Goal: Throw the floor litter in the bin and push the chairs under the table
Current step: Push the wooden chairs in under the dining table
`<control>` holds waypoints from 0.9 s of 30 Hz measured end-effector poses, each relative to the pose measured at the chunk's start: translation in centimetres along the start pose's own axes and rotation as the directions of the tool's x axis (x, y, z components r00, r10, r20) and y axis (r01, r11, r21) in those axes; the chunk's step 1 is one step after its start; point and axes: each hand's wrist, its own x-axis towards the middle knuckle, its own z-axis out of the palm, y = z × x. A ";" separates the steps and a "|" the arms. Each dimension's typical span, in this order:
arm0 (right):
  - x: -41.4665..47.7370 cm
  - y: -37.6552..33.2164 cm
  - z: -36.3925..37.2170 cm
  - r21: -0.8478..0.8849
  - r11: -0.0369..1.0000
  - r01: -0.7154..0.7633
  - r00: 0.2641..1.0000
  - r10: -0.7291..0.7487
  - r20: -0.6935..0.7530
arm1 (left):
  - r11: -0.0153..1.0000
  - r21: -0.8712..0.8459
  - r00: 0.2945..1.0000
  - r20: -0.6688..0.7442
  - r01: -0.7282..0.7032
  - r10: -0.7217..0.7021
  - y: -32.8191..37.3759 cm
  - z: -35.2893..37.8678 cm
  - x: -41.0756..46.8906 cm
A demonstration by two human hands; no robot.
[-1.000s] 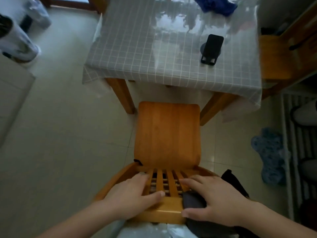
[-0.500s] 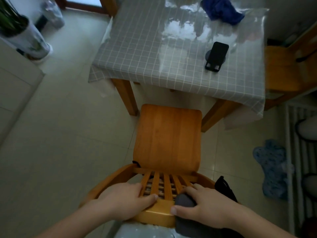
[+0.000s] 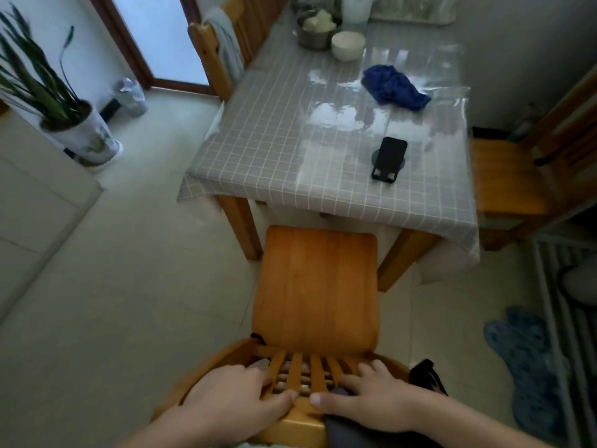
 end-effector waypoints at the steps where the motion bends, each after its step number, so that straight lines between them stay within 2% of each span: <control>1: -0.2 -0.1 -0.3 -0.019 1.000 0.004 1.000 -0.004 -0.016 | 1.000 -0.011 1.000 -0.006 0.002 -0.002 0.0 -0.1 -0.1; 4: -0.7 -0.4 -1.5 -0.074 0.997 0.018 0.998 -0.022 -0.057 | 1.000 -0.023 0.999 -0.042 -0.015 0.014 -0.2 -0.9 0.2; 9: 0.2 -1.3 -3.8 -0.084 0.996 0.035 0.994 -0.043 -0.100 | 0.998 0.064 0.997 -0.069 -0.023 0.028 -1.0 -3.4 2.0; 27: 6.5 -8.3 -20.2 0.029 0.998 0.054 0.987 -0.049 -0.151 | 0.980 0.159 0.992 0.063 -0.120 0.111 -8.0 -20.1 17.0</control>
